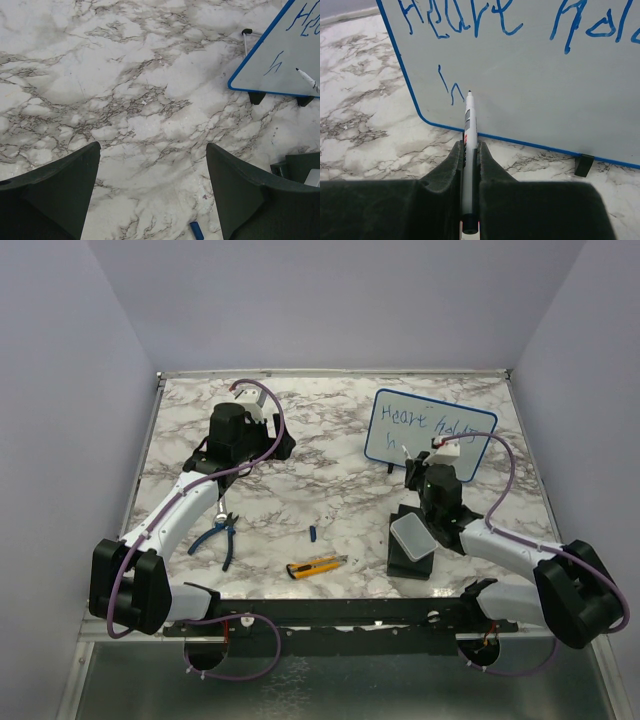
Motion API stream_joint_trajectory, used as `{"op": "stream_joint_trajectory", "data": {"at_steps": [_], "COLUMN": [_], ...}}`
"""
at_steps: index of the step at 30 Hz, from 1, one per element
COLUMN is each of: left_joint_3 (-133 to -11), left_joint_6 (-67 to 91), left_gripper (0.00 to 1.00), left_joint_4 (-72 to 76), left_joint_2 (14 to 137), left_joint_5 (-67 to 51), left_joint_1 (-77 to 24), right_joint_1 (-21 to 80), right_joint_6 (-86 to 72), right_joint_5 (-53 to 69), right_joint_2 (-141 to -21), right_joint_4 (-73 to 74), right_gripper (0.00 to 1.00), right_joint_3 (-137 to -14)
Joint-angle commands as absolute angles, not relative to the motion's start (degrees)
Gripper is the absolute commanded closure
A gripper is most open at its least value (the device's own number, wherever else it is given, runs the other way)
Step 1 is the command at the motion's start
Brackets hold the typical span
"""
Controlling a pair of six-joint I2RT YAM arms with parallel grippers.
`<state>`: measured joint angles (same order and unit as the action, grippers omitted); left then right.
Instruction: Write a sentence on the whiteboard
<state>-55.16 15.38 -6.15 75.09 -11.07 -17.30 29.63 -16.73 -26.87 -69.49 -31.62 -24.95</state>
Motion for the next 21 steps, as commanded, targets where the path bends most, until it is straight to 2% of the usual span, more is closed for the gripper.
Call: {"op": "stream_joint_trajectory", "data": {"at_steps": [1,21], "left_joint_3": [-55.0,-55.0], "left_joint_6": [15.0,14.9], "left_gripper": [0.13,0.13], "left_joint_4": [-6.1,-6.2], "left_joint_2": [73.6,73.8], "left_joint_5": [-11.6,-11.5], "left_joint_1": [-17.0,-17.0], "right_joint_1": [28.7,27.9], "right_joint_6": [-16.1,-16.1], "right_joint_5": [-27.8,-25.2], "right_joint_2": [-70.8,-75.9], "right_joint_4": [-32.0,-34.0], "right_gripper": [0.99,0.99], "right_joint_3": [-25.2,-26.0]}}
